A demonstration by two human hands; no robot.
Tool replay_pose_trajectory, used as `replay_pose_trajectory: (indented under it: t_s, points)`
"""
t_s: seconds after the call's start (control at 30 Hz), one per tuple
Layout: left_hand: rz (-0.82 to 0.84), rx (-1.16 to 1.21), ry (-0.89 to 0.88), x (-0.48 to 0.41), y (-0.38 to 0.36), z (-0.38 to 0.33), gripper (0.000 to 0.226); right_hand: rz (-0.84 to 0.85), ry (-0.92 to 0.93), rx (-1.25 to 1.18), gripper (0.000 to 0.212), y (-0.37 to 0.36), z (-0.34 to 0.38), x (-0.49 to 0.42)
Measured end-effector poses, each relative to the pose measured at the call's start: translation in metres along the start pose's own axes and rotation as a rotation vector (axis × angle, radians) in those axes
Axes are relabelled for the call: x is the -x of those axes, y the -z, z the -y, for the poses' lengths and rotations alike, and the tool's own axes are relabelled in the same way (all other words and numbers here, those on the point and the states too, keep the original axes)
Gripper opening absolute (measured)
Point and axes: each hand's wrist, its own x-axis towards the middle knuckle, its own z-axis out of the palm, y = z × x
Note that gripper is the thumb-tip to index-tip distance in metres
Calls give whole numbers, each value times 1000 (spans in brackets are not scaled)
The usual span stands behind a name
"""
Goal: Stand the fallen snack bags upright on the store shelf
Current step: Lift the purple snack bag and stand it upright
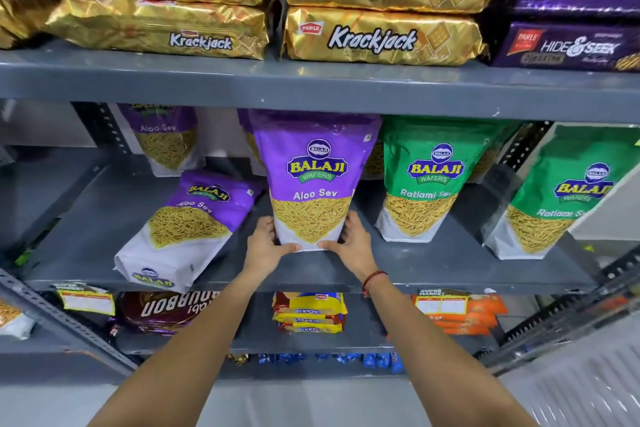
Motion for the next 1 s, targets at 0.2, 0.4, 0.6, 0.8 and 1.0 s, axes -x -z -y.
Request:
replay_pose_trajectory:
  t_s: [0.2, 0.4, 0.6, 0.8, 1.0]
  points:
    - [-25, -148, -5, -2, -7, 4, 60, -25, -9, 80, 65, -2, -7, -1]
    - [4, -190, -55, 1, 7, -4, 59, -255, 14, 90, 62, -15, -10, 21]
    - [-197, -118, -173, -1, 80, -26, 61, -403, 196, 135, 8, -77, 6, 50]
    - [-452, -294, -36, -10, 184, -9, 51, -57, 25, 26, 27, -165, 47, 40]
    - [-21, -190, 425, -3, 226, 25, 77, 238, -516, -145, 37, -207, 77, 24]
